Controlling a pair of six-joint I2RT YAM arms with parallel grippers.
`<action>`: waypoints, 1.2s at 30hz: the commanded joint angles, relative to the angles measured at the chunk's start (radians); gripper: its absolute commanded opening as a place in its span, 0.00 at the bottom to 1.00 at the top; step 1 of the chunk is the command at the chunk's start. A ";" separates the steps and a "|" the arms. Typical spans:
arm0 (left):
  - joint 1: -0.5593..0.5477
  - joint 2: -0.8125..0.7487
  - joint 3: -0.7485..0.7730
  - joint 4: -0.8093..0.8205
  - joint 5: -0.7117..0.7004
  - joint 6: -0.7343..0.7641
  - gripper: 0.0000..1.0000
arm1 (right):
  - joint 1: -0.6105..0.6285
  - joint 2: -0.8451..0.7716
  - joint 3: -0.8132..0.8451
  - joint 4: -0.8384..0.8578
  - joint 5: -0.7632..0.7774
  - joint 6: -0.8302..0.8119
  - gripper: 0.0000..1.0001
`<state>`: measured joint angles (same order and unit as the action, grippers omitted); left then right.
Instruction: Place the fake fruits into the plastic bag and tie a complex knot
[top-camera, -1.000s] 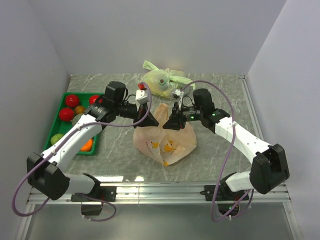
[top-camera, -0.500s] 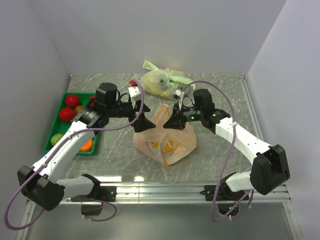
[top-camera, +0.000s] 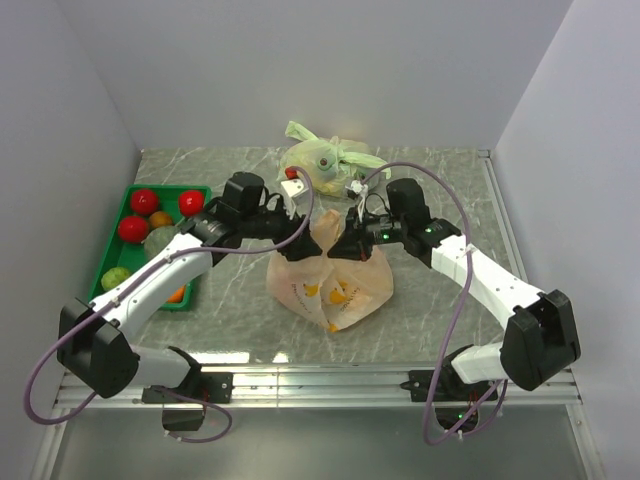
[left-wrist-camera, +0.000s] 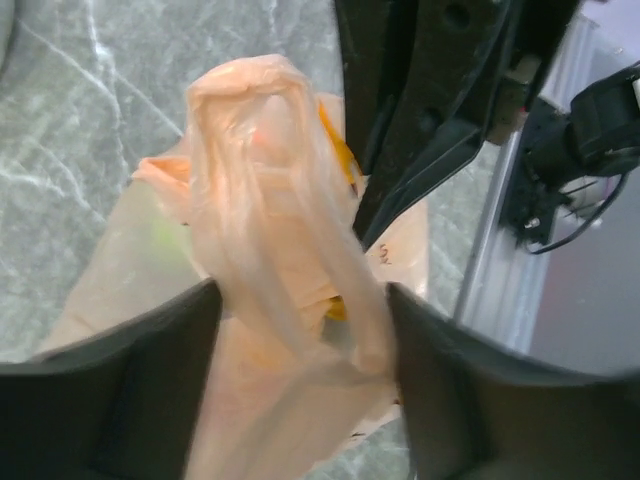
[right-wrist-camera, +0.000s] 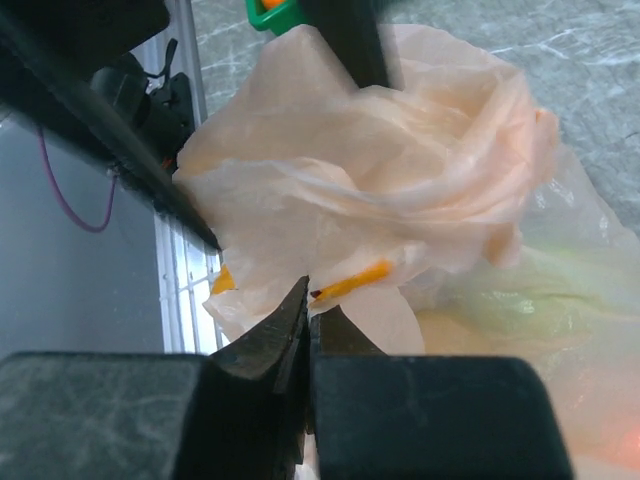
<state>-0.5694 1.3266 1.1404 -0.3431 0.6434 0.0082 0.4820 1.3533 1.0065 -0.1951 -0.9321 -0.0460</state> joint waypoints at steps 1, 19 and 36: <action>-0.015 0.022 0.022 0.020 0.031 0.030 0.56 | 0.003 -0.045 0.001 -0.003 0.004 -0.015 0.21; 0.025 -0.075 -0.028 0.095 0.194 0.006 0.00 | -0.106 -0.122 -0.114 -0.126 -0.010 -0.267 0.93; -0.029 0.017 0.002 0.064 0.432 0.247 0.00 | -0.099 -0.049 -0.028 -0.078 -0.136 -0.184 0.13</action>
<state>-0.5968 1.3079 1.1145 -0.3744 1.0431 0.2531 0.3737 1.3228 0.9234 -0.2352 -1.0046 -0.1749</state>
